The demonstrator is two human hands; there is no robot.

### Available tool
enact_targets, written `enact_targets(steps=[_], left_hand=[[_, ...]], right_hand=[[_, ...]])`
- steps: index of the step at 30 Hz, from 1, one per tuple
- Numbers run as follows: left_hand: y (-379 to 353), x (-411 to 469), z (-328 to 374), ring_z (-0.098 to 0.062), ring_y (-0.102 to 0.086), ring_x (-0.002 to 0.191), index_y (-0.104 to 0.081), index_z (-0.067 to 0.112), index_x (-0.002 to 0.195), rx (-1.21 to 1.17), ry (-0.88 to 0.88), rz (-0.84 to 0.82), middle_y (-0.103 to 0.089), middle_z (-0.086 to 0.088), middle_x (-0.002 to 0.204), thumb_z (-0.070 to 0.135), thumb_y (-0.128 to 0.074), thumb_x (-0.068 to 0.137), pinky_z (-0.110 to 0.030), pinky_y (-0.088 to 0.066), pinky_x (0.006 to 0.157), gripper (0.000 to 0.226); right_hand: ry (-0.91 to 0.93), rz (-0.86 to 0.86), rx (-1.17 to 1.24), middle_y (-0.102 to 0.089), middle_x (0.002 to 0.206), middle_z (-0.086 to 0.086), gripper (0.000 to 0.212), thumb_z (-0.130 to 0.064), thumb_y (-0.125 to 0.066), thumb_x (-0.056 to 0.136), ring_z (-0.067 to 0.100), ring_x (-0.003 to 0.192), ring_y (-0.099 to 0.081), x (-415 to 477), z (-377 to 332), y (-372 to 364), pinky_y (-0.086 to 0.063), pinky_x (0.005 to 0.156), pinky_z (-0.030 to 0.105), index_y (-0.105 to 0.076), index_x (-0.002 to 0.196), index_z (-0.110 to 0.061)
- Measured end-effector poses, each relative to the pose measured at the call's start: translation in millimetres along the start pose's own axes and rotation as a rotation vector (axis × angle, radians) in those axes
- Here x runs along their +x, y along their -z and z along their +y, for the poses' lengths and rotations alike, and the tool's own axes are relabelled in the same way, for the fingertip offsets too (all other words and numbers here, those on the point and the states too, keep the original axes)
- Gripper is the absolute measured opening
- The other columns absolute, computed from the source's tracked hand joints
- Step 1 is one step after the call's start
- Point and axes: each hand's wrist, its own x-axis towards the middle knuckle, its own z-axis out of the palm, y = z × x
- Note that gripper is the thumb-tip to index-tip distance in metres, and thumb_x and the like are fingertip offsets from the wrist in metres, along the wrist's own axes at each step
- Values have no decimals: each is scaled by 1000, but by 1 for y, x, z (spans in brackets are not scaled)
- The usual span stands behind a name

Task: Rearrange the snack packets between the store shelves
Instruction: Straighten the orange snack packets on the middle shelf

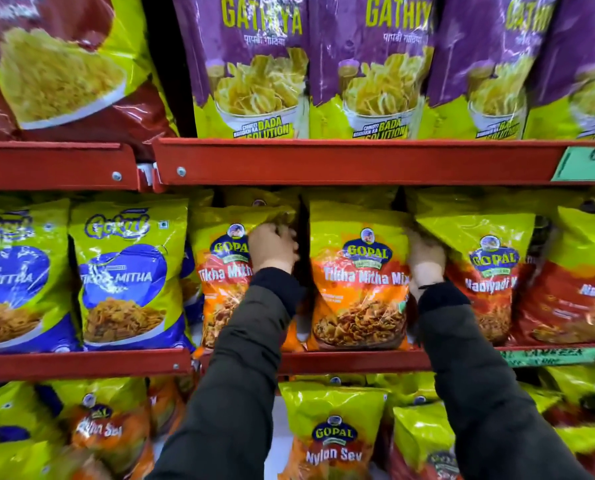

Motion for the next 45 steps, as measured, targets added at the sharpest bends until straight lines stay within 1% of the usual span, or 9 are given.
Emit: enact_targets(steps=[5, 10, 15, 18, 24, 31, 35, 40, 45], left_hand=[[-3, 0, 1, -4, -43, 18, -54, 8, 66, -178, 103, -59, -57, -8, 54, 13, -41, 102, -16, -37, 26, 38], [-13, -18, -2, -8, -46, 24, -55, 13, 65, -227, 9, -92, -58, -6, 51, 28, -41, 102, -26, -45, 41, 42], [21, -51, -13, -19, -66, 73, -63, 18, 87, 21, -385, 130, -70, 1, 77, 39, -36, 101, -32, -50, 72, 37], [48, -59, -35, -25, -52, 113, -58, 17, 113, 76, -299, 359, -60, -6, 117, 34, -43, 99, -39, -35, 95, 26], [92, -37, -63, -41, -44, 129, -47, 1, 135, -126, 124, 354, -45, -27, 137, 28, -43, 101, -43, -31, 107, 44], [106, -10, -57, -38, -53, 120, -49, -4, 133, -501, 452, 171, -56, -20, 131, 32, -37, 102, -44, -44, 103, 48], [101, -11, -63, -27, -61, 95, -60, 3, 119, -621, 420, 141, -65, -8, 104, 32, -52, 98, -40, -50, 92, 37], [92, -9, -70, -28, -62, 93, -66, 18, 85, -690, 383, 116, -68, -11, 93, 28, -61, 94, -47, -51, 94, 14], [92, 0, -75, -24, -57, 94, -61, 25, 77, -712, 363, 233, -64, -8, 95, 22, -61, 92, -53, -45, 105, 16]], right_hand=[[-1, 58, 25, -45, 63, -6, 37, -31, -55, 99, 11, 58, -36, 6, 4, -4, -33, 78, 36, -47, 63, -24], [71, 55, 123, -41, 61, -4, 36, -34, -54, 100, 14, 56, -35, -17, 1, -2, -28, 60, 31, -48, 66, -24], [142, 66, -165, -61, 112, 9, 46, -41, -51, 100, 25, 103, -57, -58, 7, 4, -43, 93, 37, -53, 138, -14], [348, 259, -227, -41, 149, 19, 57, -38, -54, 98, 32, 137, -41, -99, 14, -5, -36, 111, 43, -45, 143, -6], [439, -147, -64, -65, 106, -2, 30, -26, -56, 99, 13, 95, -66, -144, 0, -74, -46, 76, 10, -65, 125, -14], [189, -195, -61, -56, 62, -5, 35, -42, -65, 91, 19, 63, -56, -111, -17, -140, -42, 64, 28, -69, 85, -8], [113, -187, -66, -74, 79, 1, 28, -47, -83, 72, 27, 83, -76, -92, -20, -145, -62, 76, 46, -70, 79, -24], [90, -238, -64, -76, 96, 16, 13, -19, -79, 83, 20, 64, -70, -91, -28, -134, -57, 47, 30, -68, 77, -15], [141, -207, -120, -76, 100, 15, 1, -15, -69, 87, 33, 81, -76, -78, -28, -120, -64, 68, 51, -70, 87, -15]])
